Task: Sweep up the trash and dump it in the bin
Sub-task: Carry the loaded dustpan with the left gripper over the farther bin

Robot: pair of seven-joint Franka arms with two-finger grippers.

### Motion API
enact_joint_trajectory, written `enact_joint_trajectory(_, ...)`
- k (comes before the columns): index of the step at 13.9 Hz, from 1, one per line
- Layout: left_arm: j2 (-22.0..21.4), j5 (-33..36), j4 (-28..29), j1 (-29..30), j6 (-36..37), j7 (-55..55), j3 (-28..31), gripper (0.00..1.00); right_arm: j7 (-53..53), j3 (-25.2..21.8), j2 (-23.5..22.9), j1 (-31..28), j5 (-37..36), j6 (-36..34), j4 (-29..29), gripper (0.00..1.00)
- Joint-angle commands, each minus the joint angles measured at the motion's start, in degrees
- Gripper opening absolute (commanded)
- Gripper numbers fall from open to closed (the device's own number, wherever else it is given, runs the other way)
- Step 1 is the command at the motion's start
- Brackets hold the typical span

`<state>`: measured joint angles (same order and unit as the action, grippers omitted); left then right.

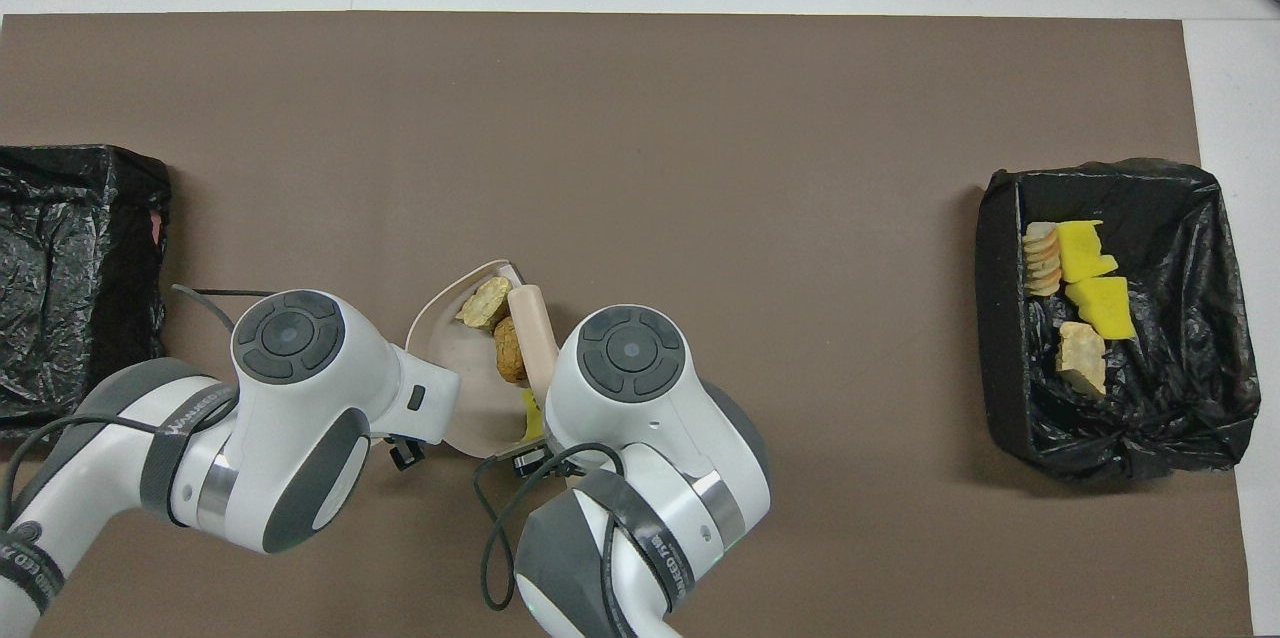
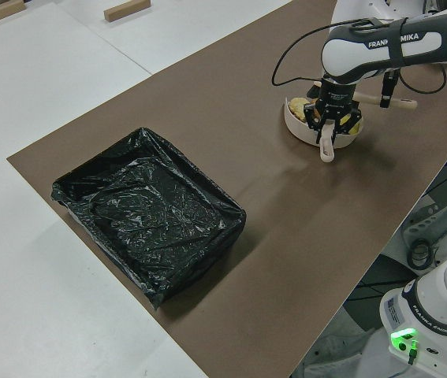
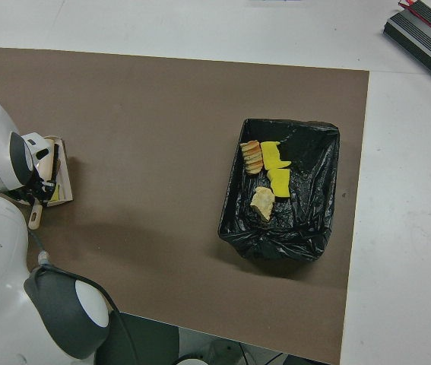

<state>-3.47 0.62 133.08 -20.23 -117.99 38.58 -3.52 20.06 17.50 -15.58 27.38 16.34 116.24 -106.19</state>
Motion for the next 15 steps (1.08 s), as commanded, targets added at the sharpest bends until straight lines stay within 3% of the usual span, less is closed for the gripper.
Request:
enact_joint_trajectory(1, -0.49, -0.97, -0.36, 1.6, -1.72, -0.26, 0.01, 0.0, -1.43, -0.01, -0.07, -0.92, 0.71, 0.49, 1.95, 0.0)
enact_joint_trajectory(5, -0.93, -2.73, -0.36, 2.3, -2.16, -0.26, 0.53, 0.0, -7.57, -0.09, 3.09, -5.75, 0.71, -4.95, 1.78, 0.0)
enact_joint_trajectory(10, -4.43, -3.26, -1.15, 9.5, -0.5, 0.35, 0.62, 0.0, -9.34, -0.36, 6.08, -9.36, 0.27, -11.03, 1.25, 0.0)
enact_joint_trajectory(12, -6.72, -3.26, -3.16, 14.23, 4.31, 0.36, 0.62, 0.0, -8.64, -0.71, 6.52, -9.45, -2.0, -13.21, 1.25, 0.0)
enact_joint_trajectory(15, -6.03, -6.05, -11.06, 22.92, 15.83, 0.27, 0.62, 0.0, -3.73, -0.36, 8.45, -10.68, -5.36, -15.7, -1.37, 0.0)
